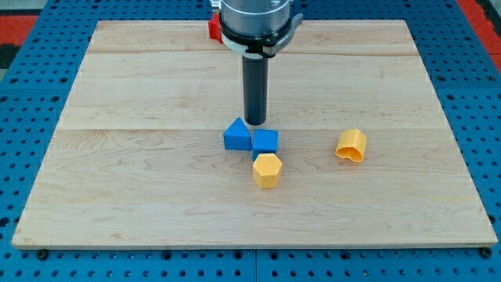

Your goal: Move the blue blocks close to the yellow hexagon

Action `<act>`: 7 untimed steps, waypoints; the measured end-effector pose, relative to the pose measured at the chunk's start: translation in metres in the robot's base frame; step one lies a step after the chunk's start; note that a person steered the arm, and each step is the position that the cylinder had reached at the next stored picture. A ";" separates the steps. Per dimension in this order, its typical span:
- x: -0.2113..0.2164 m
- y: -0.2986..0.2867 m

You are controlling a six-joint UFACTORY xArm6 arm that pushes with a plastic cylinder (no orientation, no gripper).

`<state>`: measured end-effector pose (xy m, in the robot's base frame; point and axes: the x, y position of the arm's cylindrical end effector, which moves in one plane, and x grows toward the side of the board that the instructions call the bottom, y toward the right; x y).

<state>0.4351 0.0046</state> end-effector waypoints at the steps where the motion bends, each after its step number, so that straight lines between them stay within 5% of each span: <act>1: 0.000 -0.029; 2: -0.060 -0.052; 3: -0.041 -0.137; 7: 0.036 -0.026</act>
<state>0.4714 -0.0217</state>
